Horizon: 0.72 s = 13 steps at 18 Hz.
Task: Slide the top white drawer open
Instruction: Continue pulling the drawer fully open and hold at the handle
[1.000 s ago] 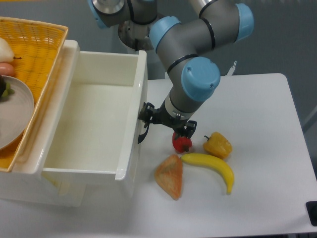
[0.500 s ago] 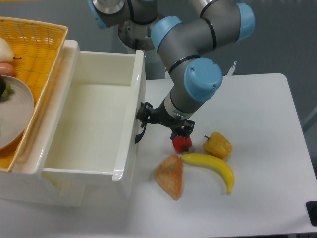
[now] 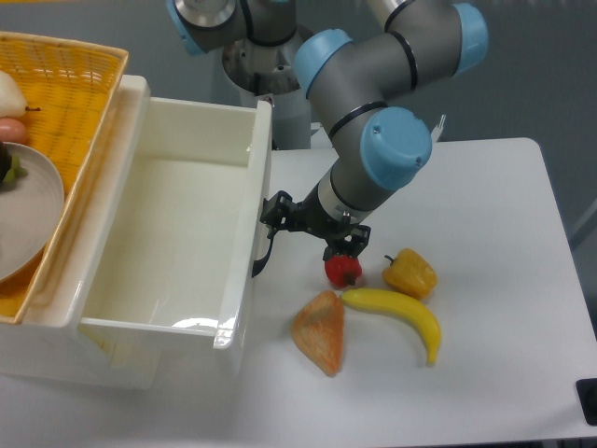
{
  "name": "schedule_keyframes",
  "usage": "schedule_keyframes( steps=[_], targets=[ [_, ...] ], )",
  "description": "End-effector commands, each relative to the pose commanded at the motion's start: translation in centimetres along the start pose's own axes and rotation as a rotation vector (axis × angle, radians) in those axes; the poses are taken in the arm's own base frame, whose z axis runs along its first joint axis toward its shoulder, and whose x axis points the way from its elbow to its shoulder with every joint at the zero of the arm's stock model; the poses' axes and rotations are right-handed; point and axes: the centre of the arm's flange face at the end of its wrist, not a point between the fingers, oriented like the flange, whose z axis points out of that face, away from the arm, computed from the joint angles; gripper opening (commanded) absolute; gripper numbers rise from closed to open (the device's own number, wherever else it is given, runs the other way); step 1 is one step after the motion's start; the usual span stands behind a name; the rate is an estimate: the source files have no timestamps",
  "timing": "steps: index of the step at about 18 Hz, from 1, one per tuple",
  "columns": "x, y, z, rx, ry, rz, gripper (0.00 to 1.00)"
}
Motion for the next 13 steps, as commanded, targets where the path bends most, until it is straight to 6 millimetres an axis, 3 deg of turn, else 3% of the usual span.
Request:
schedule_keyframes(
  steps=[6,13],
  targets=[
    [-0.3,0.4,-1.0,0.014,-0.028,0.066,1.0],
    [-0.6,-0.7,-2.5,0.096,-0.14,0.209,1.0]
  ],
)
